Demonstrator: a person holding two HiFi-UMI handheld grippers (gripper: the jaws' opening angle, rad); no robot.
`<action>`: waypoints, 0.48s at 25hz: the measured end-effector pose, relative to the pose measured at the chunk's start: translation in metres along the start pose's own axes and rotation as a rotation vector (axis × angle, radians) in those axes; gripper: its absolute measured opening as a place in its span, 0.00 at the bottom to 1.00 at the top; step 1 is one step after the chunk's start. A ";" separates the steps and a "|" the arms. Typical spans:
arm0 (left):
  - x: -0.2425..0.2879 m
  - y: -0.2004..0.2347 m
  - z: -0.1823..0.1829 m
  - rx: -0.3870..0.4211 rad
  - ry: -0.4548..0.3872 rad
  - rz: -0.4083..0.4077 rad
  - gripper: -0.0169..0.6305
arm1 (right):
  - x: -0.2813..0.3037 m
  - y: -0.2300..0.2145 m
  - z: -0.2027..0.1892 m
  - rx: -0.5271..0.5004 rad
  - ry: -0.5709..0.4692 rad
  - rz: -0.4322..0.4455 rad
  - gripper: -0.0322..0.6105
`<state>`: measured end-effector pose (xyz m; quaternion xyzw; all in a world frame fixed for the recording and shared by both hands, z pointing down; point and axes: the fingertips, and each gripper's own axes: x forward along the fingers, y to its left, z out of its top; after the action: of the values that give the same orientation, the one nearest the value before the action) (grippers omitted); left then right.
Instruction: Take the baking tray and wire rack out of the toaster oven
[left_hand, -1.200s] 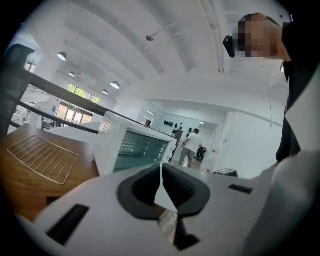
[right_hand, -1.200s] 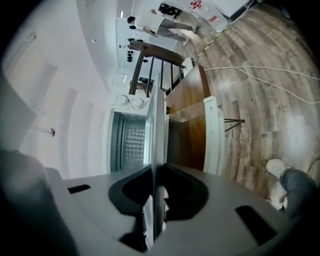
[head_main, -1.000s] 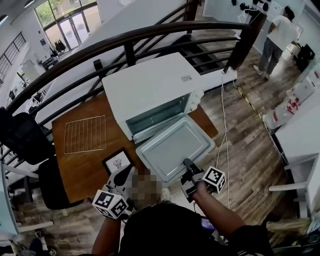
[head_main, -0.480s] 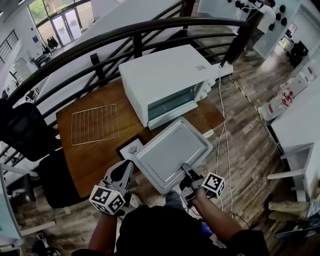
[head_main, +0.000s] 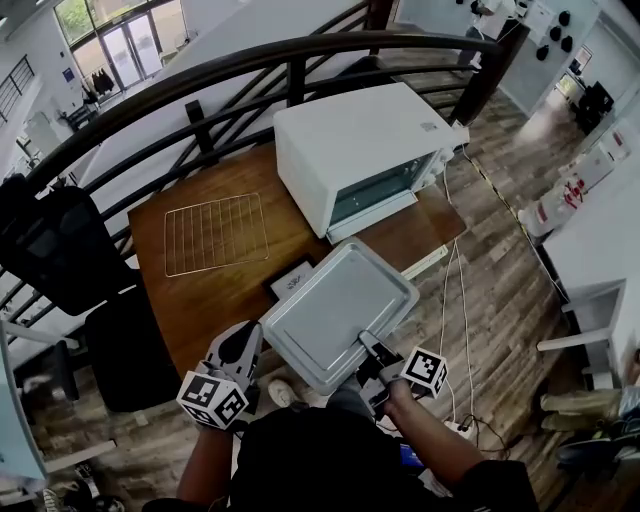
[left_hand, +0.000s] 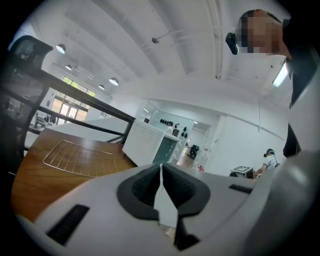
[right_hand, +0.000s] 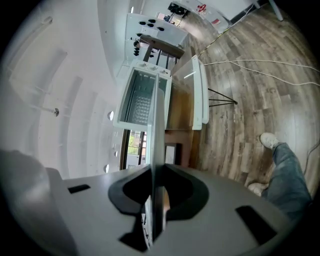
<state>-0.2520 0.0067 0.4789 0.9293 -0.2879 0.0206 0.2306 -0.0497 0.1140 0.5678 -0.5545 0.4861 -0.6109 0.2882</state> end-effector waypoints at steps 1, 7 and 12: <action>-0.008 0.005 0.002 -0.001 -0.009 0.008 0.06 | 0.003 0.003 -0.009 -0.007 0.015 0.002 0.13; -0.067 0.049 0.001 -0.016 -0.073 0.088 0.06 | 0.044 0.022 -0.068 -0.089 0.146 0.042 0.13; -0.117 0.076 -0.003 -0.057 -0.118 0.188 0.06 | 0.071 0.040 -0.110 -0.175 0.268 0.055 0.13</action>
<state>-0.3904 0.0139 0.4931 0.8908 -0.3874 -0.0209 0.2366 -0.1785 0.0666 0.5693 -0.4774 0.5867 -0.6265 0.1881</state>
